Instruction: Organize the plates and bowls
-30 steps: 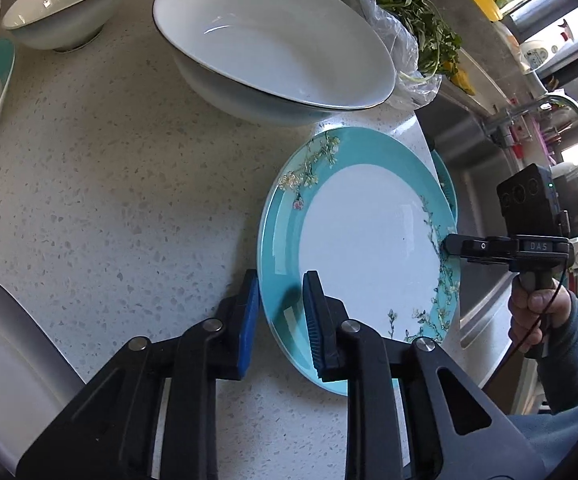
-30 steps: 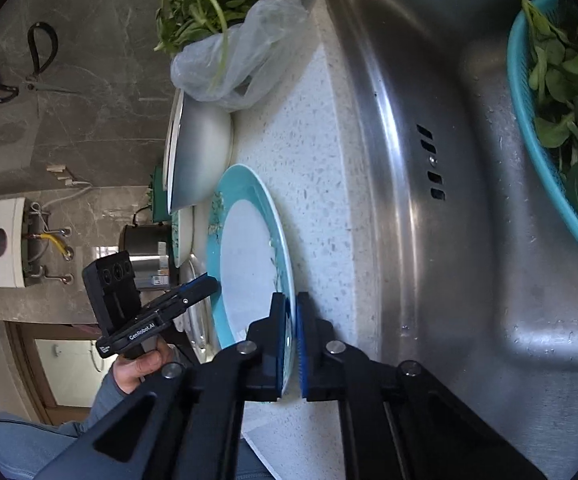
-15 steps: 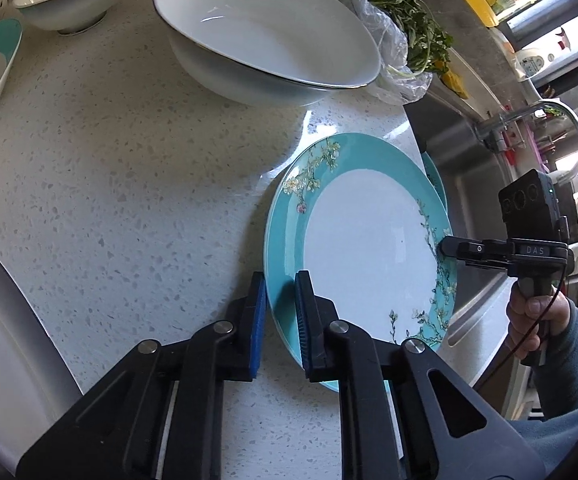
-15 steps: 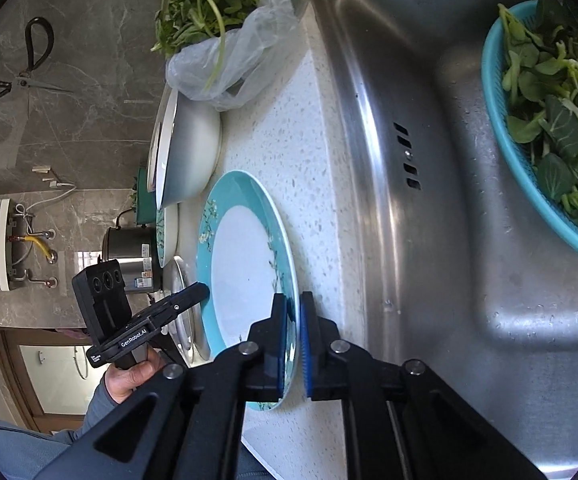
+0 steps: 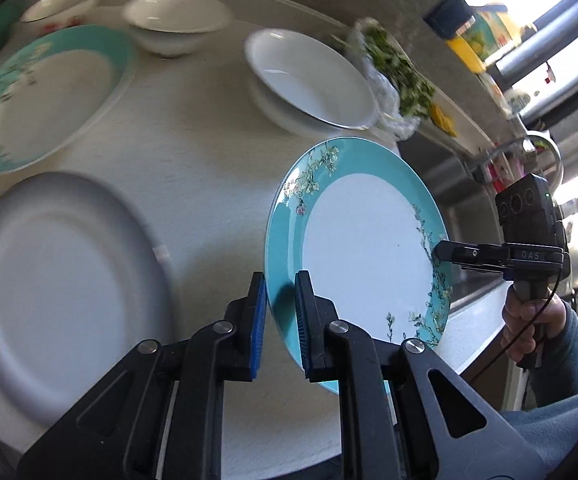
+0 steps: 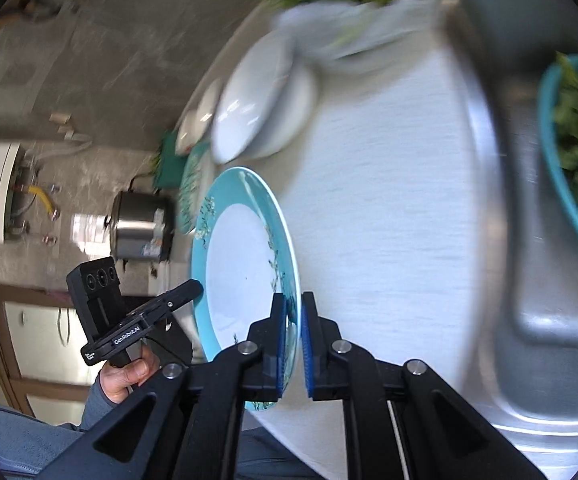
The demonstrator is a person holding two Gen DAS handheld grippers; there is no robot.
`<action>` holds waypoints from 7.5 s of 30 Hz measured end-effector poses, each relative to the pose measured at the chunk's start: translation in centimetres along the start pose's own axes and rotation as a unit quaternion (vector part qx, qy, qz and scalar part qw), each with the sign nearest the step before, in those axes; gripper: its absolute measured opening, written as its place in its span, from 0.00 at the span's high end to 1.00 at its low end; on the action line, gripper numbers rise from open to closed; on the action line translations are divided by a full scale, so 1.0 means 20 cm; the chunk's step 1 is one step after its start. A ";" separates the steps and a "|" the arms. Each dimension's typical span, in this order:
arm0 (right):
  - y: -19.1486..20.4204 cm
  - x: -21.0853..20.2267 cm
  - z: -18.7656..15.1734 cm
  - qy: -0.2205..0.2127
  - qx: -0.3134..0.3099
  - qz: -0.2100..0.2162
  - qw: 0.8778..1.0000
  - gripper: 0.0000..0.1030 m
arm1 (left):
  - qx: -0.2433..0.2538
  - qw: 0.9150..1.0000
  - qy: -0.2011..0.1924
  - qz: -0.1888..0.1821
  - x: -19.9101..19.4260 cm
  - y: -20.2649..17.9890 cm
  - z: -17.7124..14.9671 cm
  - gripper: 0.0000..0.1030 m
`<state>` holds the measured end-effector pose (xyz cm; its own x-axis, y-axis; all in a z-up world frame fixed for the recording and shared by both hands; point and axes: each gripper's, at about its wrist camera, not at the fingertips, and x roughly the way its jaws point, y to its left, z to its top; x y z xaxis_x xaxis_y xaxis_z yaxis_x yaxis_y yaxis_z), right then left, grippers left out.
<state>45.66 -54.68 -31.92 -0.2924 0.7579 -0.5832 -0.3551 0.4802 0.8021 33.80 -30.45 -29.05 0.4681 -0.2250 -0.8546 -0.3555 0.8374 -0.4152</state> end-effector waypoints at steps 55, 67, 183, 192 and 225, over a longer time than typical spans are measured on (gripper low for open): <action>1.00 1.27 -0.24 -0.020 -0.279 -0.370 0.886 0.70 | 0.120 0.973 -0.019 0.197 -0.20 0.85 -0.22 0.46; 0.90 0.94 -0.29 -0.122 -0.242 -0.280 0.921 0.16 | 0.003 0.979 -0.115 0.169 -0.52 0.97 -0.28 0.24; 0.80 0.98 -0.11 -0.046 -0.083 -0.154 0.983 0.89 | 0.070 0.997 0.006 0.012 -0.44 1.13 -0.06 0.89; 0.85 1.06 -0.15 -0.054 -0.135 -0.221 0.964 0.85 | 0.080 0.995 0.002 0.051 -0.34 1.11 -0.07 0.85; 0.94 1.17 -0.21 -0.058 -0.241 -0.370 0.895 0.69 | 0.158 0.979 -0.014 0.127 -0.25 0.96 -0.09 0.69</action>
<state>28.40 -29.77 -31.15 0.2654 0.3659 -0.8920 -0.7642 0.6439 0.0367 23.27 -14.10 -33.34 0.4202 0.0194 -0.9072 -0.1974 0.9778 -0.0705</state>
